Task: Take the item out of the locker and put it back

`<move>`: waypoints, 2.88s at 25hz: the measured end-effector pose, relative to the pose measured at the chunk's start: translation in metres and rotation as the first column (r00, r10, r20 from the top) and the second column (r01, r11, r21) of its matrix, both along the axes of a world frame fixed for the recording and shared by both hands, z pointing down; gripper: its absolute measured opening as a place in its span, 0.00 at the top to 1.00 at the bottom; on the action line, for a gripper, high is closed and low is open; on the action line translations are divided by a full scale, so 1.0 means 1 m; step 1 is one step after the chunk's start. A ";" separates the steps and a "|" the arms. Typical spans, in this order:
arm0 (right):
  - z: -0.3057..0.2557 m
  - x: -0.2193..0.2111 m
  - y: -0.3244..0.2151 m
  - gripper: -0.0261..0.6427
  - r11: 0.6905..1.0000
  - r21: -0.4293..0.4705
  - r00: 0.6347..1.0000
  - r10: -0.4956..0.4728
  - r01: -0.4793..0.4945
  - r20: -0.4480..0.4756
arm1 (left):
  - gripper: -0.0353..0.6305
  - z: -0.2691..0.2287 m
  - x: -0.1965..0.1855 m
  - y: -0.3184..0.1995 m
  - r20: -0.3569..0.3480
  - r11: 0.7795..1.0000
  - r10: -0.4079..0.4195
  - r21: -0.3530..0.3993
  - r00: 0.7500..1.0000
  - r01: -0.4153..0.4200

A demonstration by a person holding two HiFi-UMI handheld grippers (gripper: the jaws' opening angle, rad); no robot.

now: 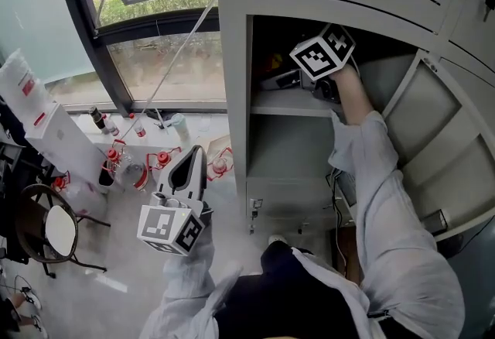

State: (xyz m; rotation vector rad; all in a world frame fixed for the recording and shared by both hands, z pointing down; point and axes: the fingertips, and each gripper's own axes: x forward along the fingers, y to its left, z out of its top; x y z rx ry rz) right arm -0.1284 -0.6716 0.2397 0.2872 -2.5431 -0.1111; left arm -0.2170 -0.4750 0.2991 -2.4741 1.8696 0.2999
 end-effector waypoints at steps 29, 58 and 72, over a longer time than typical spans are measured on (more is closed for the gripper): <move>0.021 -0.003 -0.002 0.38 0.993 -0.115 0.995 -0.009 -0.003 -0.104 | 0.94 0.014 -0.003 0.001 -0.024 1.000 0.000 -0.019 1.000 0.000; -0.008 0.035 0.044 0.41 0.971 0.113 0.975 0.218 -0.212 -0.041 | 0.94 0.011 0.015 0.049 0.002 0.993 0.121 -0.007 0.993 -0.121; -0.038 0.072 0.107 0.41 0.905 0.212 0.928 0.348 -0.370 0.133 | 0.94 0.024 0.040 0.068 0.000 0.974 0.224 -0.026 0.975 -0.224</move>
